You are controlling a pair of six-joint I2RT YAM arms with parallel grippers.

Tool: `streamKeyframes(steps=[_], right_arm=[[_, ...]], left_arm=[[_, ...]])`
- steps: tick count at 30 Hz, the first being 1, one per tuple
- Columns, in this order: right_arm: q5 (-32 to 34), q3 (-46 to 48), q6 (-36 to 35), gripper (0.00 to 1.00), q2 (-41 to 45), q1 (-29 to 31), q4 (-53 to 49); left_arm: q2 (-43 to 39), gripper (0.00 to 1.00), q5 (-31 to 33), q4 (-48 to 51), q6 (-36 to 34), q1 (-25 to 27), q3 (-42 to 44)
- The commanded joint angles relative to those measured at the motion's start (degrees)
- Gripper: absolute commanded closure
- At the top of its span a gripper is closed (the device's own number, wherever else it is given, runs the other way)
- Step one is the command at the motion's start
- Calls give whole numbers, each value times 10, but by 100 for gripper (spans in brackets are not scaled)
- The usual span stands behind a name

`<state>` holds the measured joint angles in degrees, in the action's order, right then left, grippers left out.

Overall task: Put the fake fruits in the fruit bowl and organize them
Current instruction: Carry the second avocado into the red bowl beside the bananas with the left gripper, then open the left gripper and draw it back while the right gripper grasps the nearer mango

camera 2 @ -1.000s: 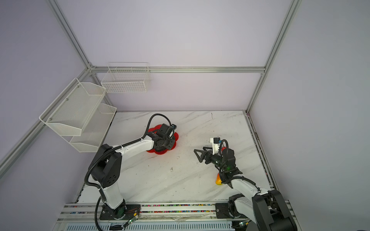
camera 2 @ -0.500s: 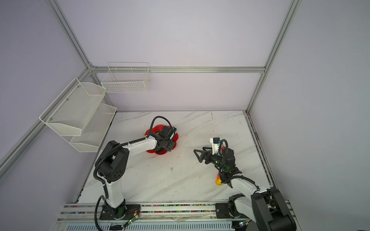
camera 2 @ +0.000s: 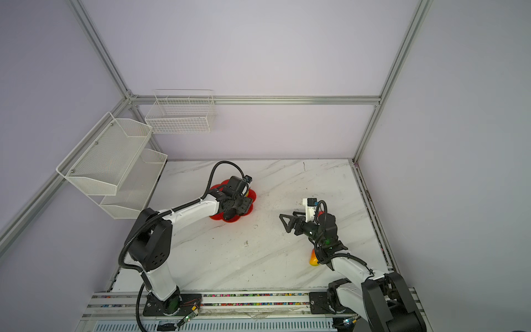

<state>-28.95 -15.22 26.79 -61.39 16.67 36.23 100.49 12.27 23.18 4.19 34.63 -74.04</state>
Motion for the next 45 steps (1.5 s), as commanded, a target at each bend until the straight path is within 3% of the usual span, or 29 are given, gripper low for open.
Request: streamKeyframes(steps=[1, 5, 7, 9, 10, 14, 18, 22, 26, 29, 32, 35, 38, 40, 42, 45], right_arm=[[147, -35, 50, 4, 53, -2, -187], [362, -108, 116, 10, 133, -1, -448], [429, -133, 157, 8, 160, 0, -549], [419, -123, 182, 5, 181, 0, -563], [420, -120, 200, 3, 182, 0, -579], [437, -142, 242, 3, 138, 3, -695], [384, -144, 234, 3, 127, 30, -713], [453, -197, 287, 3, 114, 103, -771], [470, -263, 309, 7, 21, 154, -837], [519, -318, 374, 7, -38, 213, -927], [533, -339, 397, 6, -85, 220, -1012], [507, -327, 401, 6, -90, 222, -1015], [482, -324, 403, 18, -104, 222, -1015], [476, -344, 419, 18, -148, 220, -1033], [436, -346, 392, 18, -199, 220, -998], [440, -363, 394, 16, -275, 220, -1001]], left_arm=[[-79, 23, 10, -45, 17, 29, 53], [-154, 15, 5, -83, 36, 78, 125], [-189, 11, 8, -102, 49, 111, 163], [-239, 7, 10, -122, 64, 144, 199], [-256, 0, 8, -124, 76, 160, 214], [-330, 0, -22, -122, 113, 211, 279], [-409, 0, -50, -138, 162, 244, 355], [-454, 0, -50, -139, 177, 264, 397], [-478, 0, -66, -141, 188, 267, 421], [-497, 0, -78, -141, 196, 275, 428], [-519, 0, -82, -142, 198, 284, 435], [-543, 0, -89, -137, 201, 287, 444], [-584, 0, -99, -124, 210, 292, 452], [-618, 0, -101, -105, 213, 294, 450], [-652, 0, -96, -81, 209, 295, 449], [-691, 0, -71, -40, 189, 294, 445]])
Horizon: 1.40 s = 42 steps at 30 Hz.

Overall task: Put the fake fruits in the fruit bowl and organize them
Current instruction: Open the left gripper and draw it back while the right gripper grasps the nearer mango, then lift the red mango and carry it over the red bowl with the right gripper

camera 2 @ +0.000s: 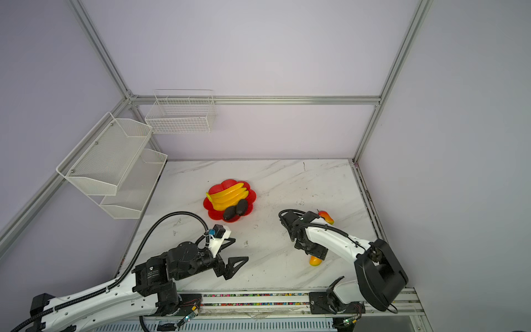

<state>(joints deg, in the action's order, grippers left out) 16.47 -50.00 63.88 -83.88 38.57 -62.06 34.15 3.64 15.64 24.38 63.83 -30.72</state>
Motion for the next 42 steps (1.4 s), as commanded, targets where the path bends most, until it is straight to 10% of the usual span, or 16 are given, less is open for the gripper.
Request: streamKeyframes(steps=[1, 24, 33, 42], right_arm=[[-9, -20, 29, 16, -60, 1, -20], [-13, -21, -17, 37, -69, -9, 26], [-2, -22, -31, 61, -54, -5, 66], [24, -145, -156, 61, -52, 87, 247]], left_arm=[[-37, 0, 23, 47, -17, 3, 10], [-72, 0, 51, 65, -11, 4, 3], [-55, 0, 98, 112, -6, 3, -35], [-39, 0, 276, 301, 22, 2, -157]])
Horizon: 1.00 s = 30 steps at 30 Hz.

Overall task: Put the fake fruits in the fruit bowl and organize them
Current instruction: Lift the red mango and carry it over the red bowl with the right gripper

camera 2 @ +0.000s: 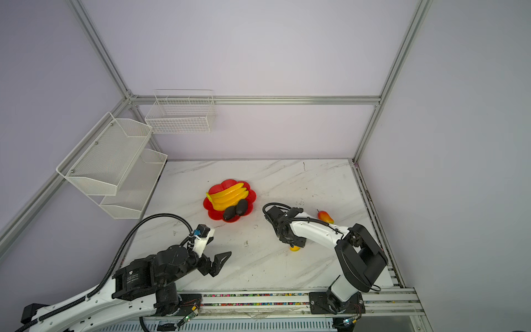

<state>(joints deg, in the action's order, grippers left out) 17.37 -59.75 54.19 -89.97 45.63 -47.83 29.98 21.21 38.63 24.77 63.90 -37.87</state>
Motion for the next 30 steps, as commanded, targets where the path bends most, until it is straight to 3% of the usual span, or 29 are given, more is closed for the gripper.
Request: streamKeyframes(steps=[1, 8, 14, 21, 30], right_arm=[[8, -70, -81, 61, -2, 23, 128], [-79, -298, -225, 61, -194, 55, 249], [-123, -463, -256, 61, -344, 59, 264], [-149, -550, -261, 60, -417, 59, 271], [-161, -585, -262, 56, -459, 59, 247]], left_arm=[[5, 0, 119, 89, 22, 1, -97], [-10, 0, 212, 169, 15, -1, -150], [-37, 0, 175, 123, -23, -3, -110], [-40, 0, 158, 124, -21, -5, -99], [-44, 0, 161, 126, -19, -6, -97]])
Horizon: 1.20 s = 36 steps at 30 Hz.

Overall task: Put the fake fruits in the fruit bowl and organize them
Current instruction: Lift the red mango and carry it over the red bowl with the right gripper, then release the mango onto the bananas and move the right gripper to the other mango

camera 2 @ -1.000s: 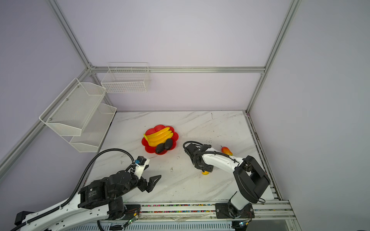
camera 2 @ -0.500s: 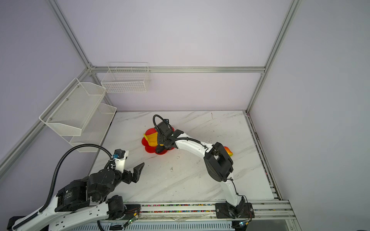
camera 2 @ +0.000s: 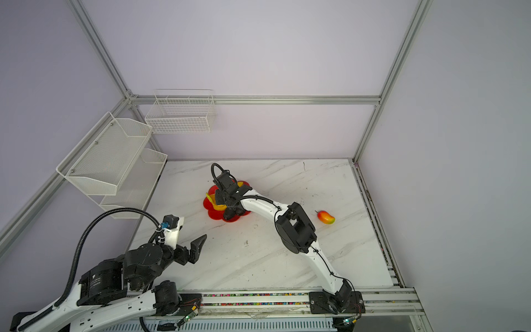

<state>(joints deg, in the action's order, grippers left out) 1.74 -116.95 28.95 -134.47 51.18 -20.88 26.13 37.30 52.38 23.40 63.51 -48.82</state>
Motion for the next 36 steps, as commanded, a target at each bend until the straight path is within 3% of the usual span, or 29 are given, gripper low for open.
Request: streamKeyframes(steps=[1, 15, 19, 22, 25, 30, 32, 36], right_arm=[[-5, -13, -9, 54, -17, 4, -24], [34, -13, -18, 23, 15, 3, -40], [64, 40, -12, 18, 82, -4, -31], [113, 125, 11, 12, 161, -19, -28], [150, 245, 79, 10, 262, -70, -35], [165, 465, 191, 10, 443, -240, -65], [161, 528, 202, 10, 502, -300, -65], [181, 555, 168, 8, 543, -341, -88]], left_arm=[[-5, 0, 1, -12, -5, -2, 13], [-1, 0, -2, -13, -8, -3, 14], [6, 0, -29, -23, -20, -3, 16], [14, 0, -92, -51, -42, -4, 24], [33, 0, -149, -69, -51, -3, 31], [62, 0, -190, -72, -62, -4, 26], [64, 0, -192, -72, -63, -3, 25], [55, 0, -189, -72, -62, -3, 27]])
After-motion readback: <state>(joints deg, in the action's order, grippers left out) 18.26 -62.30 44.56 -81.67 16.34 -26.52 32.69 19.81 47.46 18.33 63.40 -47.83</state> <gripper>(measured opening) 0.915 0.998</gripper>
